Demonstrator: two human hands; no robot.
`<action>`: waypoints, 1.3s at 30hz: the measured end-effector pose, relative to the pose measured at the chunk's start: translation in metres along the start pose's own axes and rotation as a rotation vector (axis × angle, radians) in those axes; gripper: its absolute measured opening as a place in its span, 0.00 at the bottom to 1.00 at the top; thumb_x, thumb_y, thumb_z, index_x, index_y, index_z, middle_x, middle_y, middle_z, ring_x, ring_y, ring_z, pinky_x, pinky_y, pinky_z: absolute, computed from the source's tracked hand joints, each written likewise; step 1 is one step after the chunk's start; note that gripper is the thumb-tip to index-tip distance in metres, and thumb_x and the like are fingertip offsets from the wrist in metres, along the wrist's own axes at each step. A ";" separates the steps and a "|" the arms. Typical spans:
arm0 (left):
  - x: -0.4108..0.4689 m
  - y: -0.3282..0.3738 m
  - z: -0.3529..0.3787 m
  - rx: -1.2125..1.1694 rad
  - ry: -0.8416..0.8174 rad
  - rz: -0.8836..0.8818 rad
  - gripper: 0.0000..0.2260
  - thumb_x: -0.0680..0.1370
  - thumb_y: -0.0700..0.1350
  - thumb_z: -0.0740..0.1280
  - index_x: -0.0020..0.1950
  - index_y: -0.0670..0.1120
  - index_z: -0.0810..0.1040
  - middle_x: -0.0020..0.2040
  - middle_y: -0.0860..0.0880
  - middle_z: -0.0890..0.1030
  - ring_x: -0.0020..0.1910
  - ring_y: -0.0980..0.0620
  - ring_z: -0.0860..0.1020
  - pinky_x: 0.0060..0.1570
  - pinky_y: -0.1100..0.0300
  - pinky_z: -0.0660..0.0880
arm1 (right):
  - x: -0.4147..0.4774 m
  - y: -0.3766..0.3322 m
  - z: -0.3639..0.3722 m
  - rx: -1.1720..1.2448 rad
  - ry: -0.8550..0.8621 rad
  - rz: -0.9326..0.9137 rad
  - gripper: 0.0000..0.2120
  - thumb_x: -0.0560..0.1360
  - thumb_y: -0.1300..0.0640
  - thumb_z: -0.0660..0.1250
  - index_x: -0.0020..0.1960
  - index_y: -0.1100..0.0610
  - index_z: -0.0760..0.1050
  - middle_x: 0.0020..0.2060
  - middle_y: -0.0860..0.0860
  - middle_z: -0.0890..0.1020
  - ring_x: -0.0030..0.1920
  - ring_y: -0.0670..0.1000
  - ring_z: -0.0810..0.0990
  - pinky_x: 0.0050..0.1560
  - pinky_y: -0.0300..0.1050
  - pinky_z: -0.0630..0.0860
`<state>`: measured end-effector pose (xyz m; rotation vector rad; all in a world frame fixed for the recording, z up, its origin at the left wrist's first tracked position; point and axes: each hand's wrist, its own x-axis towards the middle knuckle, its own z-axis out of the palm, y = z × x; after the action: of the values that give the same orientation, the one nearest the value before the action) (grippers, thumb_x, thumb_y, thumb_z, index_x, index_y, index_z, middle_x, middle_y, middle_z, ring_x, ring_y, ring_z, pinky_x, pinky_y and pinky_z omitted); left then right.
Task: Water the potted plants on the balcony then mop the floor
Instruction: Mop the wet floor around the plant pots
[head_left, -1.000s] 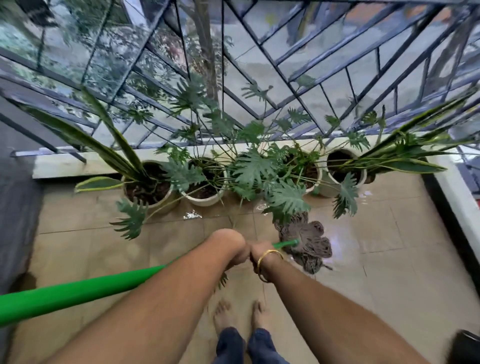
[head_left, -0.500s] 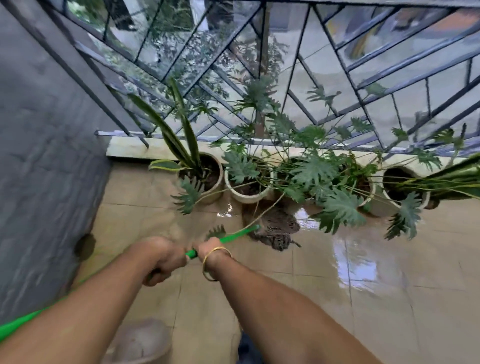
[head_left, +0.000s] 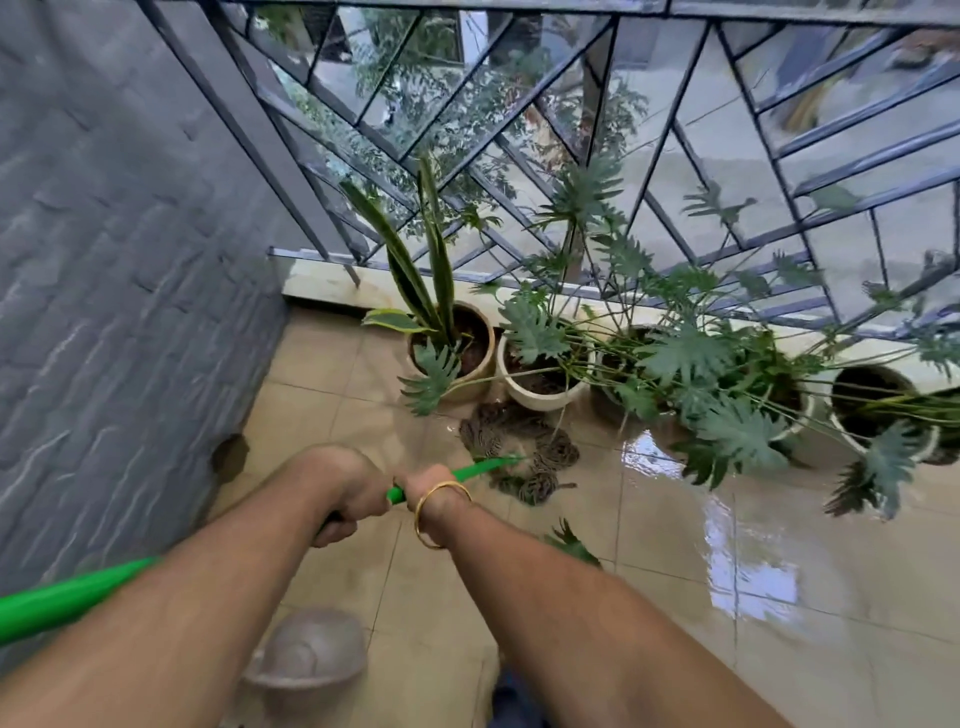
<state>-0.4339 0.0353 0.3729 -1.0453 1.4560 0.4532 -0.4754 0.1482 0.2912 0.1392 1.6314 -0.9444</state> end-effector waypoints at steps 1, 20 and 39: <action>-0.006 0.009 0.003 0.011 0.010 0.012 0.16 0.81 0.53 0.58 0.64 0.47 0.74 0.30 0.46 0.69 0.21 0.52 0.63 0.26 0.66 0.62 | 0.000 0.003 -0.008 0.002 0.011 0.006 0.10 0.78 0.50 0.68 0.40 0.51 0.70 0.48 0.52 0.75 0.47 0.55 0.74 0.49 0.45 0.76; -0.119 0.220 0.132 0.389 -0.016 0.392 0.19 0.86 0.38 0.52 0.74 0.33 0.70 0.60 0.31 0.80 0.46 0.41 0.81 0.37 0.58 0.77 | -0.023 0.157 -0.217 0.160 0.400 0.199 0.23 0.65 0.49 0.71 0.53 0.65 0.76 0.37 0.60 0.78 0.39 0.60 0.80 0.40 0.50 0.72; -0.103 0.113 0.093 0.688 0.003 0.426 0.18 0.86 0.41 0.54 0.72 0.34 0.72 0.69 0.35 0.76 0.58 0.41 0.81 0.62 0.50 0.76 | -0.013 0.151 -0.090 0.228 0.363 0.280 0.11 0.66 0.48 0.68 0.37 0.56 0.76 0.31 0.54 0.76 0.32 0.53 0.72 0.35 0.44 0.69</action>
<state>-0.4843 0.2008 0.4167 -0.1882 1.6673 0.2110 -0.4561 0.3114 0.2264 0.7121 1.7677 -0.9204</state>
